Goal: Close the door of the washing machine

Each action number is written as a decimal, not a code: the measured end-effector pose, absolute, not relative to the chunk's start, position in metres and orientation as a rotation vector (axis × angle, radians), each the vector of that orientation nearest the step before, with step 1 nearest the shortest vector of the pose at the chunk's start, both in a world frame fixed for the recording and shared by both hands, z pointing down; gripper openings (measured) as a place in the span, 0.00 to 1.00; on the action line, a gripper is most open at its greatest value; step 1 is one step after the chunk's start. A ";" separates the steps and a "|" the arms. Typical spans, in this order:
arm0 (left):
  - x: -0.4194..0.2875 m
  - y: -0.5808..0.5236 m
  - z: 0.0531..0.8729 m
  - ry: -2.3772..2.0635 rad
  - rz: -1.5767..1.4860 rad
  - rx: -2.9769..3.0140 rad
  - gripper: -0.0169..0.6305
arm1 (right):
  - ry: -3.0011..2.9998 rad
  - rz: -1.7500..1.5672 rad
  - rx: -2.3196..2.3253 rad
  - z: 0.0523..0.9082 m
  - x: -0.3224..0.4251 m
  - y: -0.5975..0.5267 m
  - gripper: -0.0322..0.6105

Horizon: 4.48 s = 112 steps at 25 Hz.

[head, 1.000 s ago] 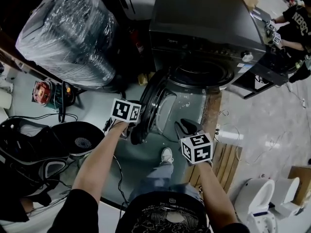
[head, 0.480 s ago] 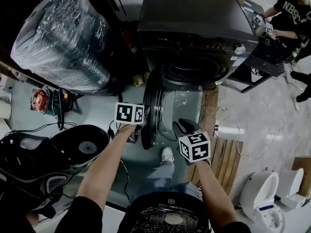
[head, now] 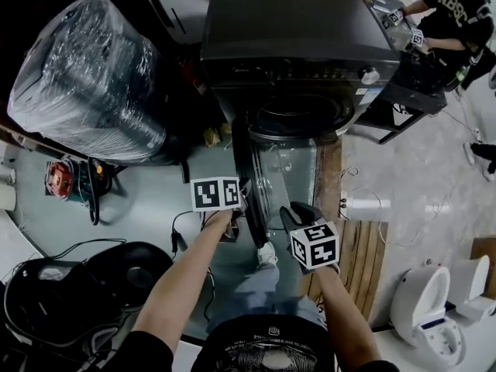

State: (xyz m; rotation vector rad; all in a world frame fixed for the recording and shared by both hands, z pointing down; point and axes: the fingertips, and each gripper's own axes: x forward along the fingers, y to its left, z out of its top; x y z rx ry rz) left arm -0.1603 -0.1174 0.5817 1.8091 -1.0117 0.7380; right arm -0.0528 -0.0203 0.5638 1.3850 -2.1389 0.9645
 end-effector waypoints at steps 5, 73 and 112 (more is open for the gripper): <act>-0.135 -0.117 0.584 -1.002 0.669 1.760 0.28 | -2.113 0.997 1.405 0.576 -0.038 -0.012 0.23; 0.063 -0.259 0.587 -0.931 0.067 1.428 0.36 | -1.810 0.525 1.197 0.651 0.204 -0.203 0.27; 0.082 -0.307 0.584 -0.978 -0.102 1.400 0.36 | -1.857 0.309 1.167 0.651 0.232 -0.287 0.32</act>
